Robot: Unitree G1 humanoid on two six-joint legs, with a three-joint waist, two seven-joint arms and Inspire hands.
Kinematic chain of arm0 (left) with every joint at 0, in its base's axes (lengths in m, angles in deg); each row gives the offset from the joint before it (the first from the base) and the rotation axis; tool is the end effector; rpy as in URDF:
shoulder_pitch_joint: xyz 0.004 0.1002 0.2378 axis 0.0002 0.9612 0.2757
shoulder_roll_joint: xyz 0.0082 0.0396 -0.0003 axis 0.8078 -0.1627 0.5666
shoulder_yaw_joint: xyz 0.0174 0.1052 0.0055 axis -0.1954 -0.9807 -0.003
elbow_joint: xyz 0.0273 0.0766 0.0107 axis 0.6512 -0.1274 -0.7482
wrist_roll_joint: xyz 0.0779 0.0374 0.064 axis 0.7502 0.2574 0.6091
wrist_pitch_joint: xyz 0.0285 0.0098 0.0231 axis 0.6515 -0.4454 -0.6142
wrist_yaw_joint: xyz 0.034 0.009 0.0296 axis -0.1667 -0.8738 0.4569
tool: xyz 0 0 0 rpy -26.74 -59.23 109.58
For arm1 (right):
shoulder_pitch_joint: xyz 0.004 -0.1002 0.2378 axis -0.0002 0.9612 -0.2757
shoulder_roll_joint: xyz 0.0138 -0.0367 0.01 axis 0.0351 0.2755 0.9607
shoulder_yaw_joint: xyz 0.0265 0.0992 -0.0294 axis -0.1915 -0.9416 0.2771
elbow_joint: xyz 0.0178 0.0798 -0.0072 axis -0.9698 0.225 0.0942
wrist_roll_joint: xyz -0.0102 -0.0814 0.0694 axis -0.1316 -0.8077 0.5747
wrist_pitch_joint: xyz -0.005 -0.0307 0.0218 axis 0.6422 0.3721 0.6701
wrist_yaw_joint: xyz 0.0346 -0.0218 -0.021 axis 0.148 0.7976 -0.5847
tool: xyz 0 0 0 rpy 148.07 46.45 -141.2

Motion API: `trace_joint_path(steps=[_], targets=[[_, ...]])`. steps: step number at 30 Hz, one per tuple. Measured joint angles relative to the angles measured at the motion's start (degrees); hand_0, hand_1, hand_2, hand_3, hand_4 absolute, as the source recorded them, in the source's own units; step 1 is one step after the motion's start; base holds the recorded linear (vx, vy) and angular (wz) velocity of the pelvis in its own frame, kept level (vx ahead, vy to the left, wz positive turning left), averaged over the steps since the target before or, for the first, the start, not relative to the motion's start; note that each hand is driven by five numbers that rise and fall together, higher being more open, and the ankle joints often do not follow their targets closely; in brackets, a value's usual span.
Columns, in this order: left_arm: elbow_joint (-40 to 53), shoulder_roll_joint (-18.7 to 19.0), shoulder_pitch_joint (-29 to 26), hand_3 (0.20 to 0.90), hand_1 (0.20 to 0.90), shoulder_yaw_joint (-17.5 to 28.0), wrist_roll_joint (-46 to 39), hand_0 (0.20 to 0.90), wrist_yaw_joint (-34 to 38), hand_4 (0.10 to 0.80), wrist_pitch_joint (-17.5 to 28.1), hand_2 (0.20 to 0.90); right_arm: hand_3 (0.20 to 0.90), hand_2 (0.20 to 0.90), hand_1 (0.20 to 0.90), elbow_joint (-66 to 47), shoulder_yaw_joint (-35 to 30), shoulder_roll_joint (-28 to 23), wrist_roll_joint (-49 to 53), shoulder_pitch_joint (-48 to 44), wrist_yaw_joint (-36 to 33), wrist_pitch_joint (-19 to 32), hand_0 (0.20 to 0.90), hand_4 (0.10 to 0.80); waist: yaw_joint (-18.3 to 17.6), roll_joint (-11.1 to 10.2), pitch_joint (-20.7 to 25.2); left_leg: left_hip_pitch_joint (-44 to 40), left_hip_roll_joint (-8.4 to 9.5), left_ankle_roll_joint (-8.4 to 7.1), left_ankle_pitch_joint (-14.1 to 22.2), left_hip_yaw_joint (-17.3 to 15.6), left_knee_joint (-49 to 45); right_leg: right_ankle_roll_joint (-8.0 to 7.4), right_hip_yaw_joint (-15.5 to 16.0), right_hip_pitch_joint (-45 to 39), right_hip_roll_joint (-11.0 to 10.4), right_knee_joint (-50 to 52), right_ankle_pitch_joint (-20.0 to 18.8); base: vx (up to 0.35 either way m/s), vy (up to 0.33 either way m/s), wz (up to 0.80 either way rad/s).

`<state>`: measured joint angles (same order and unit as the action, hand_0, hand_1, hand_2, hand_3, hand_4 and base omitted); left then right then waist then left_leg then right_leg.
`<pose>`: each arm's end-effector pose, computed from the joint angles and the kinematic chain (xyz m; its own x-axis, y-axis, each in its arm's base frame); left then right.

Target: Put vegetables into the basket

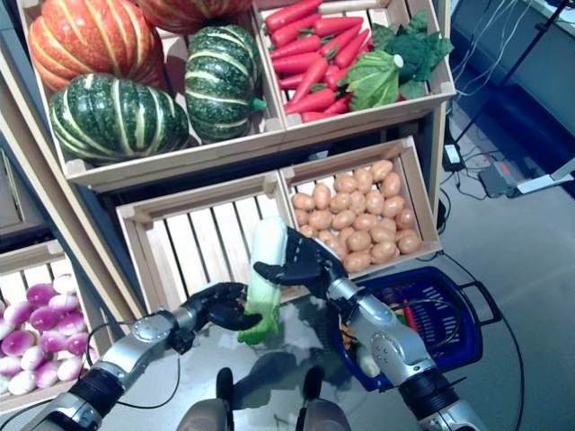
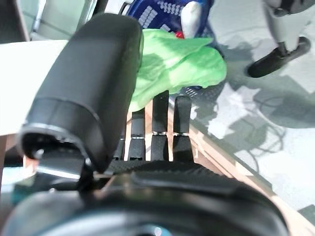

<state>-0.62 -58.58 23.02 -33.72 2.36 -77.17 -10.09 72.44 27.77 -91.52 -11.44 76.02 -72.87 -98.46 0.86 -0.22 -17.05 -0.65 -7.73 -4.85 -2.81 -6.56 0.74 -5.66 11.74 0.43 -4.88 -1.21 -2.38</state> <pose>0.2327 0.1925 -0.0033 0.7214 -0.4636 -0.5144 0.5866 0.8039 0.0981 0.2384 -0.1649 0.0618 0.8330 0.5424 -0.1089 -0.4779 0.8048 0.3520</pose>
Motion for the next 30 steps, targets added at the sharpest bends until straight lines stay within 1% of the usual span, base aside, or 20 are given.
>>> trace_joint_path(steps=[2,5,6,9,12,21,22,23,24,28,30], targets=[[-0.2,0.03,0.03,0.3,0.3,-0.44,0.3,0.3,-0.61,0.4,-0.01,0.3,0.3,0.3,0.3,0.06,0.1,0.09,0.01,0.01,0.55,-0.4,0.3,0.4,0.03,0.13,0.21,-0.22,0.05,0.01,0.0,-0.01,0.17,-0.02,-0.04,-0.24,-0.01,-0.19,-0.03,0.0,0.0,0.0],[-0.19,0.08,0.04,0.3,0.3,-1.18,2.7,0.3,-1.4,0.4,0.0,0.3,0.3,0.3,0.3,0.52,0.61,0.22,0.02,0.11,0.69,-0.87,0.3,0.4,0.02,0.25,0.92,-0.88,0.16,0.07,-0.13,-0.06,0.8,-0.07,-0.03,-1.1,0.0,-1.17,-0.31,0.0,0.0,0.0],[-0.19,0.11,0.04,0.3,0.3,-1.88,3.69,0.3,-1.93,0.4,0.0,0.3,0.3,0.3,0.3,0.67,1.01,0.11,-0.08,0.41,0.68,-1.06,0.3,0.4,0.04,0.3,1.81,-0.91,0.25,0.12,-0.32,-0.07,1.34,-0.14,-0.02,-1.11,-0.01,-1.67,-0.44,0.0,0.0,0.0],[0.17,0.21,0.05,0.3,0.3,-2.93,3.93,0.3,-3.86,0.4,0.01,0.3,0.3,0.3,0.3,2.57,0.64,-0.2,-0.18,0.46,0.67,-1.06,0.3,0.4,0.06,0.56,2.59,-0.96,0.54,0.26,-0.55,-0.07,1.91,-0.36,0.01,-1.08,-0.21,-1.99,-0.61,0.0,0.0,0.0],[0.16,0.27,0.11,0.3,0.3,-3.33,5.49,0.3,-3.26,0.4,0.0,0.3,0.3,0.3,0.3,2.65,1.26,0.01,-0.14,0.7,0.68,-1.06,0.3,0.4,0.01,0.61,2.73,-0.95,0.63,0.3,-0.57,-0.03,2.17,-0.42,-0.06,-1.1,-0.19,-2.86,-1.25,-0.001,-0.003,-0.06],[0.74,-0.05,0.63,0.3,0.3,-3.85,5.41,0.3,-2.17,0.4,0.09,0.3,0.3,0.3,0.3,2.94,1.13,0.07,-0.14,0.89,0.64,-0.92,0.3,0.4,-0.01,0.63,2.76,-1.73,0.76,0.31,-0.72,0.05,3.06,-0.48,-0.04,-1.96,-0.19,-3.8,-1.56,0.021,-0.002,0.0],[0.89,-0.05,0.81,0.371,0.371,-3.85,5.38,0.371,-2.01,0.447,0.13,0.371,0.3,0.3,0.3,2.95,1.12,0.09,-0.14,0.92,0.64,-0.9,0.3,0.4,-0.01,0.63,2.76,-1.76,0.76,0.31,-0.76,0.05,3.16,-0.49,-0.04,-1.95,-0.19,-3.8,-1.56,0.0,0.0,0.0],[1.23,-0.05,1.13,0.455,0.455,-3.86,5.39,0.455,-1.56,0.504,0.13,0.455,0.3,0.3,0.3,2.94,1.1,0.12,-0.14,0.98,0.64,-0.85,0.3,0.4,-0.02,0.63,2.76,-1.78,0.76,0.31,-0.8,0.05,3.28,-0.49,-0.03,-1.92,-0.19,-3.8,-1.56,0.0,0.0,0.0],[1.37,-0.15,1.36,0.9,0.9,-3.85,5.39,0.9,-0.98,0.8,0.17,0.9,0.3,0.3,0.3,2.95,1.03,0.16,-0.14,1.09,0.64,-0.75,0.3,0.4,-0.02,0.63,2.76,-1.8,0.76,0.31,-0.84,0.05,3.38,-0.49,-0.03,-1.9,-0.19,-3.8,-1.56,0.0,0.0,0.0],[1.72,-0.38,1.74,0.9,0.9,-3.84,5.09,0.9,0.43,0.8,0.71,0.9,0.3,0.3,0.3,2.94,0.43,0.42,-0.14,1.37,0.59,-0.37,0.3,0.4,0.01,0.63,2.76,-1.79,0.76,0.31,-0.85,0.05,3.45,-0.5,-0.02,-1.88,-0.18,-3.8,-1.55,0.0,0.0,0.0],[1.74,-0.71,2.02,0.9,0.9,-3.05,4.11,0.9,1.41,0.8,1.01,0.9,0.3,0.3,0.3,2.94,-0.75,0.98,-0.08,1.63,0.56,0.06,0.3,0.4,-0.01,0.63,2.76,-1.8,0.75,0.31,-0.85,0.02,3.48,-0.49,-0.03,-1.86,-0.17,-3.81,-1.55,0.015,-0.002,0.0]])
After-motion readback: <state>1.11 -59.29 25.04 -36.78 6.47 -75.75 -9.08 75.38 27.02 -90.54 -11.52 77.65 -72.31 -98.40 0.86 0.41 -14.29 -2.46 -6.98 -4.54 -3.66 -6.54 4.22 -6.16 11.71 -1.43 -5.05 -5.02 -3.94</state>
